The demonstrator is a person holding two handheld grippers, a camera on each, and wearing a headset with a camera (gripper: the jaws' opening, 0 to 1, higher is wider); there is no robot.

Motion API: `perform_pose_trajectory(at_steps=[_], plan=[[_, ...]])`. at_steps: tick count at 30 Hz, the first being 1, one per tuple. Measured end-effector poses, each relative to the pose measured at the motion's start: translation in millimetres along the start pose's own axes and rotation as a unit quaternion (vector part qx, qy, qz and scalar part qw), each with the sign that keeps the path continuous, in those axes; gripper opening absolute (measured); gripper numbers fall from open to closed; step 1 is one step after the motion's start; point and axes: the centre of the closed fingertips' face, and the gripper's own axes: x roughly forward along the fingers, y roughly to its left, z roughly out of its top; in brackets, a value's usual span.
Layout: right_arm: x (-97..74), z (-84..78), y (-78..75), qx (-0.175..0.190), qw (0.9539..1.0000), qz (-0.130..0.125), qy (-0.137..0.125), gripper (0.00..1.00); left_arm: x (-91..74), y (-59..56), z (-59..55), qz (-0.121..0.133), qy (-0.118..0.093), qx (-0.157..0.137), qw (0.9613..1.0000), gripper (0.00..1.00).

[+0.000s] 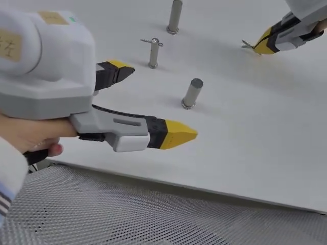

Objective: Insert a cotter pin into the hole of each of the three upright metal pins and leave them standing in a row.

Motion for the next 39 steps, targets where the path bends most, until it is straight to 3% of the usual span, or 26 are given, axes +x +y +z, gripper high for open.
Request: perform_pose_trajectory(at_steps=[6,8,11,13,20,24,29,39], plan=[[-14.1,3.2,6.4,-0.013,0.9998,-0.013,-0.010,0.00,1.6,-2.6,6.1,-0.003,-0.004,0.006,1.0000,0.93],[-14.4,1.4,-0.5,-0.025,0.9994,-0.021,-0.013,0.00,2.0,-3.1,7.0,-0.004,-0.005,0.004,1.0000,0.93],[-29.9,11.2,11.0,-0.035,0.9985,-0.030,-0.029,0.00,2.1,-1.9,8.8,-0.001,-0.009,0.000,1.0000,0.93],[-30.3,14.9,7.7,-0.047,0.9972,-0.045,-0.036,0.00,1.9,-1.5,10.1,-0.002,-0.010,-0.003,0.9999,0.92],[-48.4,32.5,27.4,-0.062,0.9939,-0.062,-0.066,0.00,2.2,-0.2,13.8,-0.002,-0.005,0.003,1.0000,0.90],[-56.8,40.5,39.5,-0.077,0.9914,-0.070,-0.079,0.00,2.5,-2.2,23.0,-0.009,-0.015,0.007,0.9998,0.87],[-68.4,50.5,53.8,-0.096,0.9874,-0.083,-0.095,0.00,7.1,-5.4,30.9,-0.021,-0.010,0.020,0.9995,0.84],[-80.2,57.3,78.0,-0.099,0.9817,-0.112,-0.118,0.00,16.6,-11.5,41.0,-0.038,-0.018,0.015,0.9990,0.80]])
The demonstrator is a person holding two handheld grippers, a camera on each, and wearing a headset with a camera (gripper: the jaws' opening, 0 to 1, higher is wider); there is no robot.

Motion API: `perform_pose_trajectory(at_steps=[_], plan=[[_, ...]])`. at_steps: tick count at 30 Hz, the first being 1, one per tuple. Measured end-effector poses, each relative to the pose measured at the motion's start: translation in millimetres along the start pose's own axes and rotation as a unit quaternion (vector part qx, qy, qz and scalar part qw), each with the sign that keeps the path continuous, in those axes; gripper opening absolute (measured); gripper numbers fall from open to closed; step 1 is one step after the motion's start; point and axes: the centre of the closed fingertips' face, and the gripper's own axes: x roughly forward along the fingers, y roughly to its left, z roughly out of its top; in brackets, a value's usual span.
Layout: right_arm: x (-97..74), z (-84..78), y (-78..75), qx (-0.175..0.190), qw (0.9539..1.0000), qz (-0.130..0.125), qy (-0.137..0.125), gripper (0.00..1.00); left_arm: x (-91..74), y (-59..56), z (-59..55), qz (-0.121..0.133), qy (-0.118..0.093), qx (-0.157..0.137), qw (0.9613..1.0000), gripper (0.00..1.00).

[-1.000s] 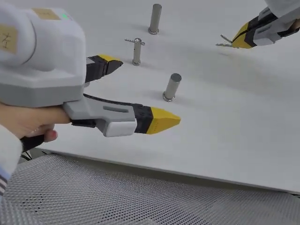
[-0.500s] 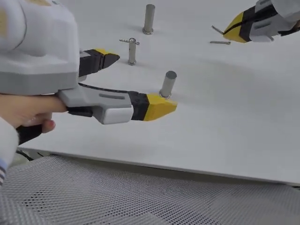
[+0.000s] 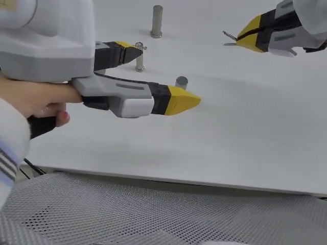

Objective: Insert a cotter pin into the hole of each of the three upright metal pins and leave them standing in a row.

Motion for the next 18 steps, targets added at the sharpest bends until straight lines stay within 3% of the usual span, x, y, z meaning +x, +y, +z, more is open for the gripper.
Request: perform_pose_trajectory(at_steps=[4,11,18], plan=[[-3.8,3.6,8.3,-0.005,0.9998,-0.018,-0.003,0.00,5.0,-0.7,5.5,-0.010,-0.013,-0.013,0.9998,0.76],[-15.1,17.9,19.7,-0.028,0.9979,-0.058,-0.010,0.00,15.0,-3.0,10.6,-0.029,-0.015,-0.030,0.9990,0.72],[-25.0,34.8,30.0,-0.050,0.9960,-0.071,-0.022,0.00,21.3,-5.9,19.3,-0.044,-0.028,-0.054,0.9972,0.66]])
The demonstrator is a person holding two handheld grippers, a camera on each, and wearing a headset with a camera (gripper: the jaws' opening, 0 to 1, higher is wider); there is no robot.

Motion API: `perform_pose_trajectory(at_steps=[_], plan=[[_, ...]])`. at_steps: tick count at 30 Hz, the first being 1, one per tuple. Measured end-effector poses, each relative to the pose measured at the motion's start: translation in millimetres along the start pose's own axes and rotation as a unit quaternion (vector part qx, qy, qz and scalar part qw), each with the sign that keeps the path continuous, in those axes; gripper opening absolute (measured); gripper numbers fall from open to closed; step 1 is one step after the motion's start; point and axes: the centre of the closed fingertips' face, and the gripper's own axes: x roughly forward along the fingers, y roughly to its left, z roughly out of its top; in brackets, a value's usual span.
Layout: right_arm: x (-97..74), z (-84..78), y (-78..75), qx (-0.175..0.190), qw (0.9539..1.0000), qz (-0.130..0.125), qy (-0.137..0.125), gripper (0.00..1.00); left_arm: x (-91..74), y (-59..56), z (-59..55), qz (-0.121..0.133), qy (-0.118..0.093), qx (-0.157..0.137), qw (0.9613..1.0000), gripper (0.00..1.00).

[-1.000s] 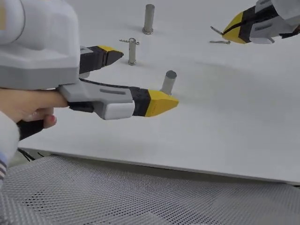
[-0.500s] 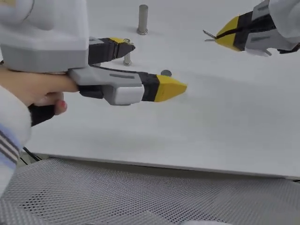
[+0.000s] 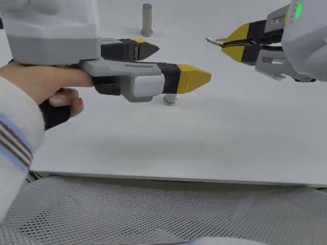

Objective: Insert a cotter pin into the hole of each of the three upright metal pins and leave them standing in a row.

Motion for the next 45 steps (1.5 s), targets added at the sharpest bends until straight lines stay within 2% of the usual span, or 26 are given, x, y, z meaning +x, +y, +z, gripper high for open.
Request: perform_pose_trajectory(at_steps=[4,6,9,15,17,20,22,25,32,35,38,45], plan=[[-2.7,12.7,7.4,-0.019,0.9998,-0.005,-0.004,0.00,2.4,-1.5,4.7,-0.007,-0.010,-0.020,0.9997,0.62],[-3.5,15.8,9.5,-0.023,0.9997,-0.006,-0.004,0.00,2.9,-3.0,6.5,-0.012,-0.015,-0.032,0.9993,0.55],[-3.8,18.7,11.9,-0.048,0.9988,-0.009,0.001,0.00,2.9,-5.0,8.4,-0.021,-0.022,-0.048,0.9984,0.45],[-3.7,29.7,17.8,-0.053,0.9985,-0.010,-0.009,0.00,2.6,-9.7,7.5,-0.033,-0.023,-0.060,0.9974,0.27],[-3.8,36.1,18.5,-0.042,0.9989,-0.010,-0.019,0.00,2.5,-10.3,7.7,-0.036,-0.025,-0.063,0.9971,0.22],[-3.4,40.8,19.8,-0.048,0.9985,-0.010,-0.022,0.00,2.3,-9.4,7.5,-0.035,-0.026,-0.068,0.9967,0.18],[-3.5,46.6,20.7,-0.037,0.9988,-0.008,-0.033,0.00,1.9,-9.4,6.7,-0.035,-0.025,-0.066,0.9969,0.14],[-3.2,50.9,21.5,-0.042,0.9985,-0.007,-0.035,0.00,0.4,-7.8,7.2,-0.031,-0.029,-0.066,0.9969,0.03],[-1.6,56.4,22.7,-0.049,0.9980,-0.007,-0.039,0.00,-1.5,-7.0,6.0,-0.030,-0.030,-0.071,0.9966,0.03],[-1.1,57.5,23.5,-0.051,0.9979,-0.006,-0.039,0.00,-2.1,-10.0,5.7,-0.038,-0.030,-0.074,0.9961,0.00],[-1.3,58.0,24.0,-0.052,0.9979,-0.005,-0.039,0.00,-2.8,-10.1,5.7,-0.037,-0.031,-0.068,0.9965,0.00],[-4.5,59.7,25.9,-0.056,0.9975,-0.006,-0.042,0.00,-6.2,-13.1,5.2,-0.051,-0.026,-0.084,0.9948,0.00]])
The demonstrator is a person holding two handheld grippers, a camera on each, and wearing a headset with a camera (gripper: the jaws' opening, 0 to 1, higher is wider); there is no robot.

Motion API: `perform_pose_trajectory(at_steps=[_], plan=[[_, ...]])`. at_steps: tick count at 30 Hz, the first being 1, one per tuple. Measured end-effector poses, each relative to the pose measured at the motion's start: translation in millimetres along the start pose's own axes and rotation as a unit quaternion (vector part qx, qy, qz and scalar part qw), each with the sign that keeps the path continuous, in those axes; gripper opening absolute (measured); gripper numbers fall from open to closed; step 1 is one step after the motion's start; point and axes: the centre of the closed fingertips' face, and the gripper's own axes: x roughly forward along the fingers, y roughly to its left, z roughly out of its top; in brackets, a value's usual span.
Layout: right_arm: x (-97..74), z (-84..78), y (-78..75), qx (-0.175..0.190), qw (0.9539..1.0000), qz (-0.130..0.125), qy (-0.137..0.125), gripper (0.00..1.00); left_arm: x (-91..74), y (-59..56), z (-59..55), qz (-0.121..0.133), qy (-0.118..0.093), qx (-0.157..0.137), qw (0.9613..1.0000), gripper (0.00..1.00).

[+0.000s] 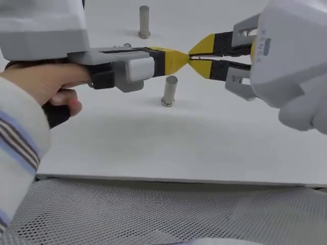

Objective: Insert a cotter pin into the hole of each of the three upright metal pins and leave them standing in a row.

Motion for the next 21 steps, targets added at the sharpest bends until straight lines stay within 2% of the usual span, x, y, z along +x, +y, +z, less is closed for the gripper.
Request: perform_pose_trajectory(at_steps=[4,9,14,19,21], plan=[[-0.7,0.4,-1.3,-0.003,1.0000,-0.003,0.000,0.00,-0.6,-2.7,0.4,0.001,0.000,0.022,0.9998,0.00],[0.2,-0.7,-1.8,-0.001,1.0000,-0.003,-0.001,0.00,0.5,-1.5,1.2,0.009,0.001,0.025,0.9996,0.00],[0.6,-4.5,0.8,0.021,0.9997,0.011,-0.003,0.00,-0.3,0.7,0.1,0.015,0.004,0.031,0.9994,0.00],[-0.8,-7.0,2.0,0.035,0.9992,0.014,-0.008,0.00,-2.9,3.0,-0.5,0.018,0.007,0.038,0.9991,0.00],[-0.5,-7.8,4.1,0.049,0.9986,0.021,-0.006,0.03,-3.7,3.5,-0.3,0.018,0.007,0.040,0.9990,0.00]])
